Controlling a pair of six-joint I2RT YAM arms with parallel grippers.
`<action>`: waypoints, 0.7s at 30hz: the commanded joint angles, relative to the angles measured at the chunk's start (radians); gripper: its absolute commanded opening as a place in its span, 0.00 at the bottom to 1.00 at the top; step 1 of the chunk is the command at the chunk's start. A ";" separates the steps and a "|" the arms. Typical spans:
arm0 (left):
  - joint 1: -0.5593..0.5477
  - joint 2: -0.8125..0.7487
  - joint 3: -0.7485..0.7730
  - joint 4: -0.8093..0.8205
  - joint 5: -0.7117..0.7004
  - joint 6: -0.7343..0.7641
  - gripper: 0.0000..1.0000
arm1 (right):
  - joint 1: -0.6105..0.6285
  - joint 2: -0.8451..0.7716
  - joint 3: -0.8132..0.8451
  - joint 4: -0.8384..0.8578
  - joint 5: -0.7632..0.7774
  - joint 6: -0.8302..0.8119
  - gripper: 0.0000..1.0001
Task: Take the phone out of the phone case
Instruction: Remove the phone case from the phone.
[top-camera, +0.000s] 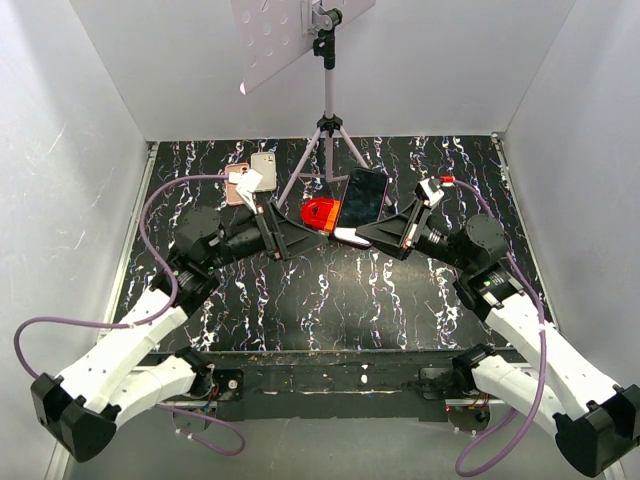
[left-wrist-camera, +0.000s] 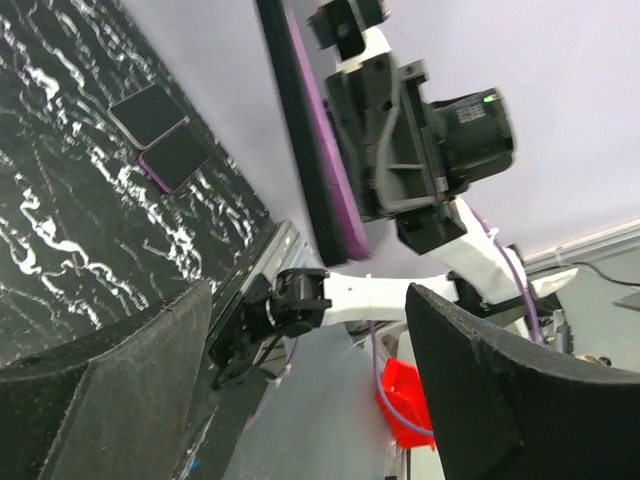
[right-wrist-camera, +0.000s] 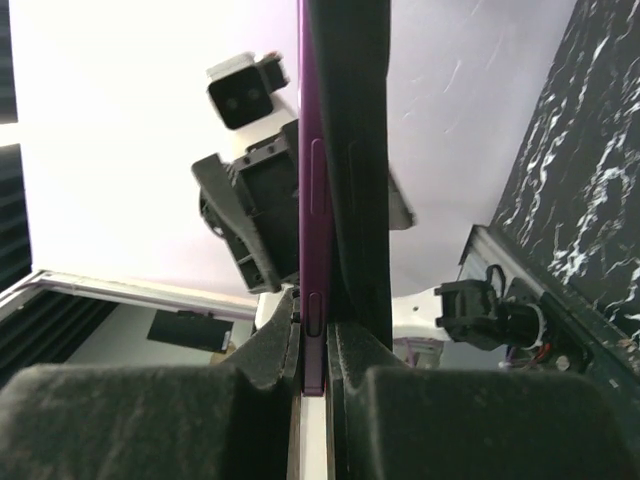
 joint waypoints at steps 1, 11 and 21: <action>-0.038 0.060 0.052 -0.048 0.057 0.068 0.82 | -0.005 -0.018 -0.006 0.216 -0.068 0.125 0.01; -0.075 0.093 0.039 0.017 0.043 0.042 0.73 | -0.019 -0.013 -0.025 0.254 -0.068 0.143 0.01; -0.074 0.126 0.022 0.081 0.025 -0.038 0.83 | -0.019 -0.015 -0.037 0.278 -0.073 0.157 0.01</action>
